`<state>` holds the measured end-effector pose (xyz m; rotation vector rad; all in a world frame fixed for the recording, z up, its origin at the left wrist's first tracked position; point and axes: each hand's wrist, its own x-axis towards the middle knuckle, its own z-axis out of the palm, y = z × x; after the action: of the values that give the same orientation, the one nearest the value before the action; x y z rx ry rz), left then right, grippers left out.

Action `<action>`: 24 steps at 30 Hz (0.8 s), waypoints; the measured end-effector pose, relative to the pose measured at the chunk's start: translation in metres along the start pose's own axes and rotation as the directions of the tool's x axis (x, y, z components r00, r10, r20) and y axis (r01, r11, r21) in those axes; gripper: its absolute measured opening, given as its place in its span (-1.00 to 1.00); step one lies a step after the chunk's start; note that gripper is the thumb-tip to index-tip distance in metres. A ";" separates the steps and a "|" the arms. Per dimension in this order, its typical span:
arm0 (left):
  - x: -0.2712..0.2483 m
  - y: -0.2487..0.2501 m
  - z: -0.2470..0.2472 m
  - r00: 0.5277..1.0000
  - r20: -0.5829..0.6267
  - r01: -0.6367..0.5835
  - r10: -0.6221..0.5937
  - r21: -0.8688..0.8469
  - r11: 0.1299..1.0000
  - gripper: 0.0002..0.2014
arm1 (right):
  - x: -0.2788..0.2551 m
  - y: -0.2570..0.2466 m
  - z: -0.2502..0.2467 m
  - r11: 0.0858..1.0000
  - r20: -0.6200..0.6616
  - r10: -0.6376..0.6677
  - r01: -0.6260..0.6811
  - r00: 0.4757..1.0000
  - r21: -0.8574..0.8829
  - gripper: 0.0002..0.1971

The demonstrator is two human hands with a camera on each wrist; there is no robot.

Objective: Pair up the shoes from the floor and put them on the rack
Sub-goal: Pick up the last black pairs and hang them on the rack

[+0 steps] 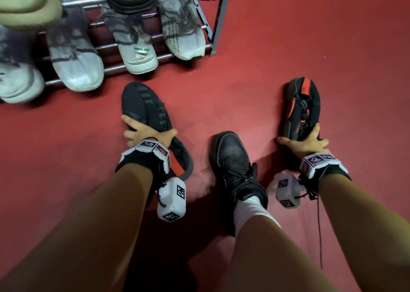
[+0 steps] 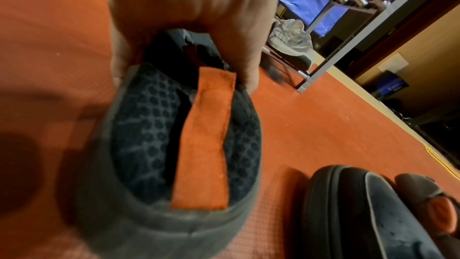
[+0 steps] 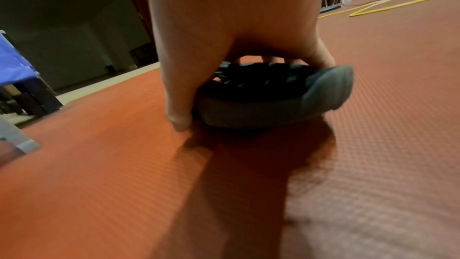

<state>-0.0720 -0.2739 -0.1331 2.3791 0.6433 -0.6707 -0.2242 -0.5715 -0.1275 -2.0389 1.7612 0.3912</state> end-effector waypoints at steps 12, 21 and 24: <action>-0.021 -0.010 -0.048 0.985 0.067 -0.151 0.157 -0.087 0.985 0.26 | -0.062 -0.048 -0.071 0.897 0.137 -0.098 0.028 0.986 0.441 -0.28; -0.037 -0.002 -0.124 0.940 0.078 -0.332 0.333 -0.028 0.943 0.24 | -0.149 -0.080 -0.120 0.850 0.119 -0.344 0.255 0.931 0.462 -0.42; -0.043 -0.003 -0.143 0.889 0.153 -0.440 0.432 0.024 0.898 0.00 | -0.173 -0.089 -0.142 0.841 0.092 -0.415 0.343 0.905 0.418 -0.55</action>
<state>-0.0621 -0.1928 -0.0075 2.3824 0.0155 -0.6549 -0.1719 -0.4800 0.0894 -1.9236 1.1691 0.0793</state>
